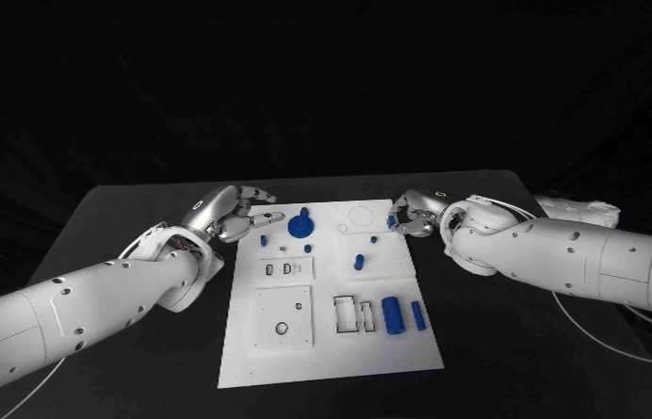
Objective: Assemble the parts on the task board
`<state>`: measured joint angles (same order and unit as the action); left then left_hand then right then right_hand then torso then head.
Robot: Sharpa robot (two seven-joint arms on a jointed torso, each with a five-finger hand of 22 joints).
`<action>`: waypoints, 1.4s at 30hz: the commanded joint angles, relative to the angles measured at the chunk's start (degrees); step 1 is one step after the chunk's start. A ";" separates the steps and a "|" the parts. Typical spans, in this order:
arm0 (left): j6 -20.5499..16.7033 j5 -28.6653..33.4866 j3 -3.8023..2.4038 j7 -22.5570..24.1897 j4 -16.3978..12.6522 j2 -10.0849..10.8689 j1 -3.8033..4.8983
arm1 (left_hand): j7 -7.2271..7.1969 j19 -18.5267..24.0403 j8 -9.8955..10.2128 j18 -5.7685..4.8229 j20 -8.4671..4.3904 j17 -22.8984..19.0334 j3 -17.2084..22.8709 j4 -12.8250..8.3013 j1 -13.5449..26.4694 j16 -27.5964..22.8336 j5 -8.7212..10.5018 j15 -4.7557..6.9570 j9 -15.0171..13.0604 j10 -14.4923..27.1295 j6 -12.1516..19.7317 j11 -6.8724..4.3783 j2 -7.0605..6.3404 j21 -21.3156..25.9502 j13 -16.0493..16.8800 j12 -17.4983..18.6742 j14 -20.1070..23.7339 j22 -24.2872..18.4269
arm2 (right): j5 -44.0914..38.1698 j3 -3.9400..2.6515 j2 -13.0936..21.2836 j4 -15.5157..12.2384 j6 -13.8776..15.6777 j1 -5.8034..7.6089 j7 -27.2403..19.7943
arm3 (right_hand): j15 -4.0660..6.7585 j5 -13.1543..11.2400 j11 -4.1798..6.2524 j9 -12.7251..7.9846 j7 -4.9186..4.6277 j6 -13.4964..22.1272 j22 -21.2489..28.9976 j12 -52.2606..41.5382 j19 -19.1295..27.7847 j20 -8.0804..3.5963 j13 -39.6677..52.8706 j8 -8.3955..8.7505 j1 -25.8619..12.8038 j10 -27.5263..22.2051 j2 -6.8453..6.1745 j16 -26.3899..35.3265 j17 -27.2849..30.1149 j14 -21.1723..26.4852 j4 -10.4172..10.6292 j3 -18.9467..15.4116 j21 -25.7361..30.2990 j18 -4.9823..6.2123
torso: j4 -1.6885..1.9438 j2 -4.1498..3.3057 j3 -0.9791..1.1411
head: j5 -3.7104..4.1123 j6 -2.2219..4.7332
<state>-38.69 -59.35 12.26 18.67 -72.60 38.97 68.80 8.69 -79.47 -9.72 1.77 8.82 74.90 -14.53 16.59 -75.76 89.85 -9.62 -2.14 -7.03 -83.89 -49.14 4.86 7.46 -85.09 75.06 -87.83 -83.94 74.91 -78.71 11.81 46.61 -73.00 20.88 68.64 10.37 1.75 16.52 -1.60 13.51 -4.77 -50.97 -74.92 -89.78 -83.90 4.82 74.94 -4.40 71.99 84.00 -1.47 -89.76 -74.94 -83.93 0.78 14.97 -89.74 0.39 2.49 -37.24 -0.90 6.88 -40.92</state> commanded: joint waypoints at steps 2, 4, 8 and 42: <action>0.08 -0.17 -0.04 0.44 -0.14 -0.08 0.04 | -0.07 0.54 -0.19 0.74 0.02 15.10 -0.47 0.03 -0.48 0.15 -0.26 -0.11 -0.07 -3.29 0.21 -0.18 -0.05 0.20 9.98 0.10 -6.06 6.34 | -0.40 0.02 -0.12 -0.09 0.80 -0.06 -0.25 | 0.25 -0.03 0.43 0.01 0.35 -1.91 -15.08 -0.22 -6.10 -0.30 15.06 -0.67 0.53 6.00 1.11 -0.24 -15.06 -6.07 -0.13 0.71 -0.26 -0.39 | 0.02 -0.01 -0.01 | 0.08 -0.06; 0.08 -0.17 -0.04 0.43 -0.14 -0.07 0.04 | -0.07 0.54 -0.19 0.74 0.02 15.10 -0.47 0.03 -0.48 0.15 -0.26 -0.11 -0.07 -3.29 0.21 -0.18 -0.05 0.20 9.98 0.10 -6.06 6.34 | -0.38 0.02 -0.13 -0.14 1.17 -0.06 -0.43 | 0.35 -0.01 0.58 0.07 0.55 -2.82 -15.08 -0.22 -6.10 -0.37 15.06 -0.95 0.67 6.00 1.31 -0.24 -15.06 -6.07 -0.12 0.84 -0.26 -0.39 | 0.05 -0.02 -0.01 | 0.12 -0.05; 0.11 -0.17 -0.04 0.39 -0.20 -0.02 0.04 | -0.07 0.54 -0.19 0.74 0.02 15.10 -0.47 0.03 -0.48 0.15 -0.26 -0.11 -0.07 -3.29 0.21 -0.18 -0.05 0.20 9.98 0.10 -6.06 6.34 | 0.00 0.02 -0.08 -0.23 1.97 -0.06 -0.68 | 0.50 -0.03 0.79 0.16 0.78 -4.23 -15.08 -0.22 -6.10 -0.51 15.06 -1.37 0.72 6.00 1.42 -0.24 -15.06 -6.07 -0.07 0.84 -0.26 -0.39 | 0.05 -0.03 0.00 | 0.03 -0.09; 0.09 -0.18 -0.03 0.47 0.11 -0.18 0.03 | -0.07 0.61 -0.21 0.76 0.01 15.10 -0.51 0.03 -0.55 0.15 -0.28 -0.11 -0.08 -3.27 0.20 -0.19 0.00 0.25 9.94 0.12 -6.06 6.30 | 10.78 -0.10 1.12 -7.75 7.76 2.52 -4.04 | 0.74 0.55 0.83 0.37 0.76 -8.15 -15.08 -0.22 -6.10 -0.81 15.06 -2.24 1.73 6.00 1.16 -0.24 -15.06 -6.07 -0.86 0.65 -0.26 -0.39 | 0.07 0.00 0.00 | -0.55 -0.43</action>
<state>-38.69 -59.37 12.26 18.65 -72.45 38.92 68.80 8.69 -79.20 -9.72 1.77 8.83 74.93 -14.69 16.75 -75.75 89.85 -9.62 -2.14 -7.01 -83.84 -49.14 4.91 7.45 -85.09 75.06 -87.87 -83.94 74.91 -69.72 11.73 47.77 -80.07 27.92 70.94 7.35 2.17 16.74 -1.19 13.69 -4.12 -58.76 -74.90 -89.78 -83.90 4.40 74.92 -6.53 73.19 84.01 -0.31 -89.77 -74.91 -83.93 0.28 15.60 -89.74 0.38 2.58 -37.19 -0.90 6.46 -41.25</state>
